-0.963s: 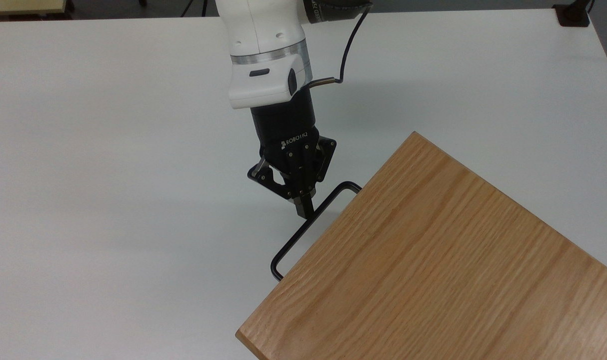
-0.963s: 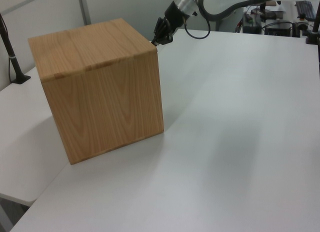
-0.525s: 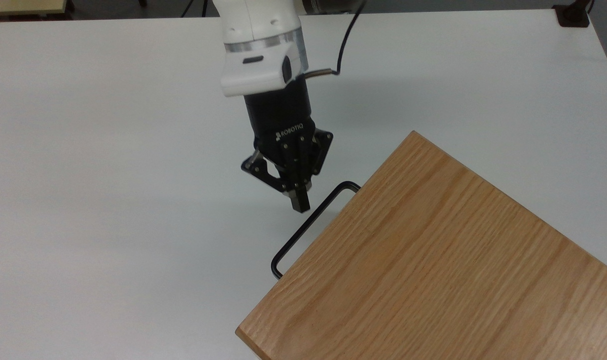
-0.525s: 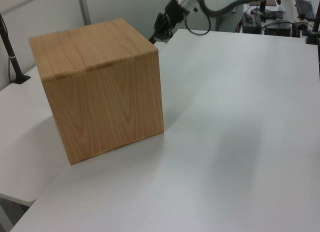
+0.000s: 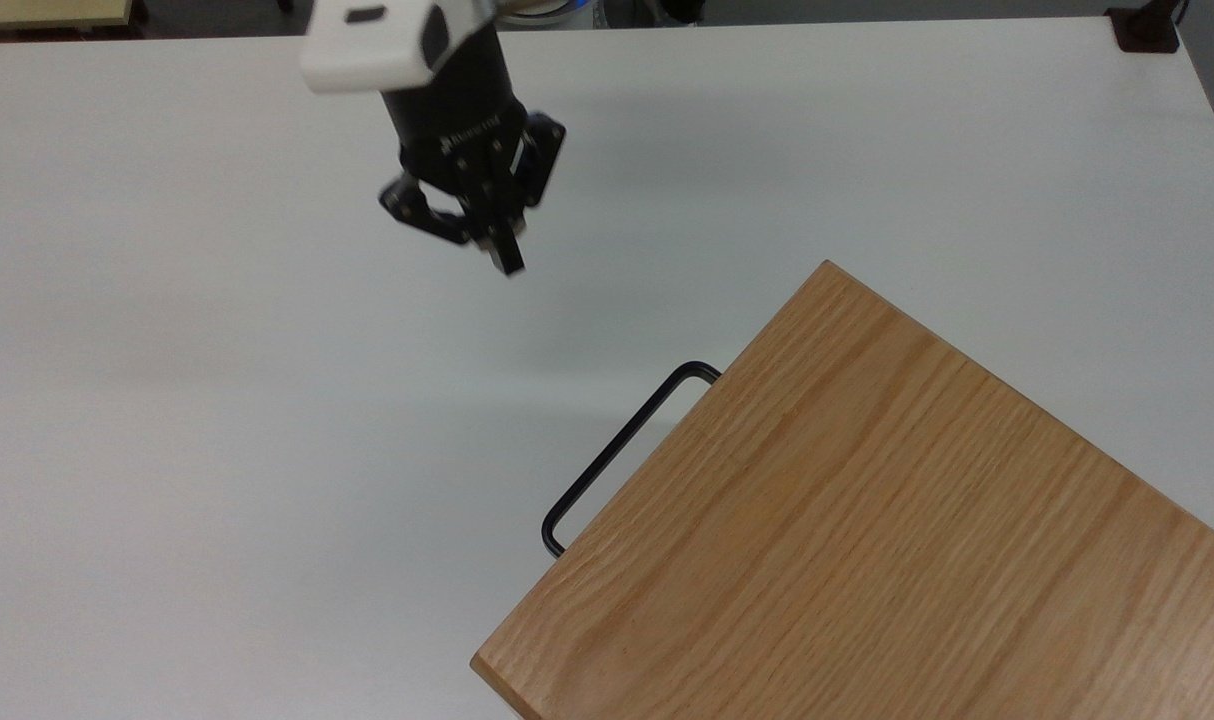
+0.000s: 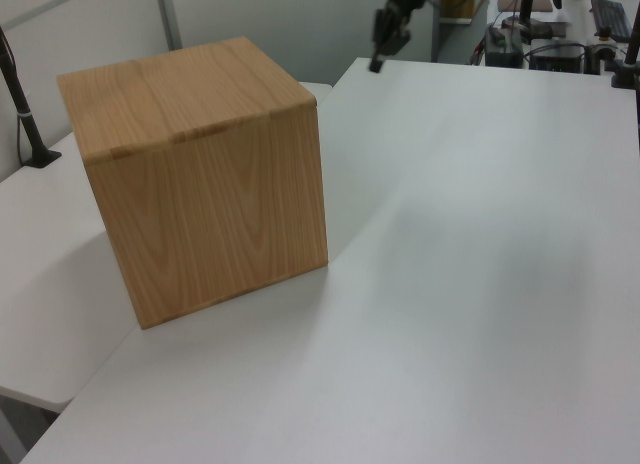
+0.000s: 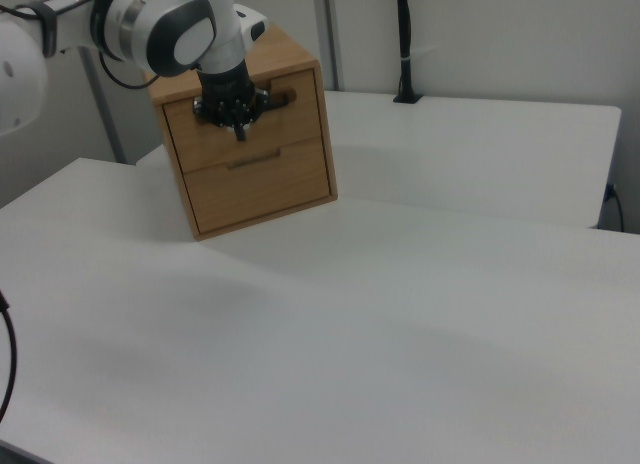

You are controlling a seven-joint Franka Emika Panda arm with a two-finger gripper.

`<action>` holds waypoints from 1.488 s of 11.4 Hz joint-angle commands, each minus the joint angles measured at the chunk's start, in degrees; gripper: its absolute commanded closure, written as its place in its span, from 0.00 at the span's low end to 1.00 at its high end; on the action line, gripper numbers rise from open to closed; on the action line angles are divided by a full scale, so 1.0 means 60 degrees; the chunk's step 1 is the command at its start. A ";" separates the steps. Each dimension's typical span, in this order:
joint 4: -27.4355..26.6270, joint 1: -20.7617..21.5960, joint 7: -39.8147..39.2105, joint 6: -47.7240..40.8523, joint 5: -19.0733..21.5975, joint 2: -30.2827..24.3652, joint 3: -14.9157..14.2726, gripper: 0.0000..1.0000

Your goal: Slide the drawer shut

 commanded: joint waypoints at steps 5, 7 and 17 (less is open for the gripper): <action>-0.1610 0.0227 0.5215 -0.3667 -0.1480 -0.2389 -0.0499 1.00; -0.1714 0.0610 0.6304 -0.3727 -0.1630 -0.2567 -0.0806 1.00; -0.1656 0.0494 0.4520 -0.3610 -0.2509 -0.2567 -0.0734 0.00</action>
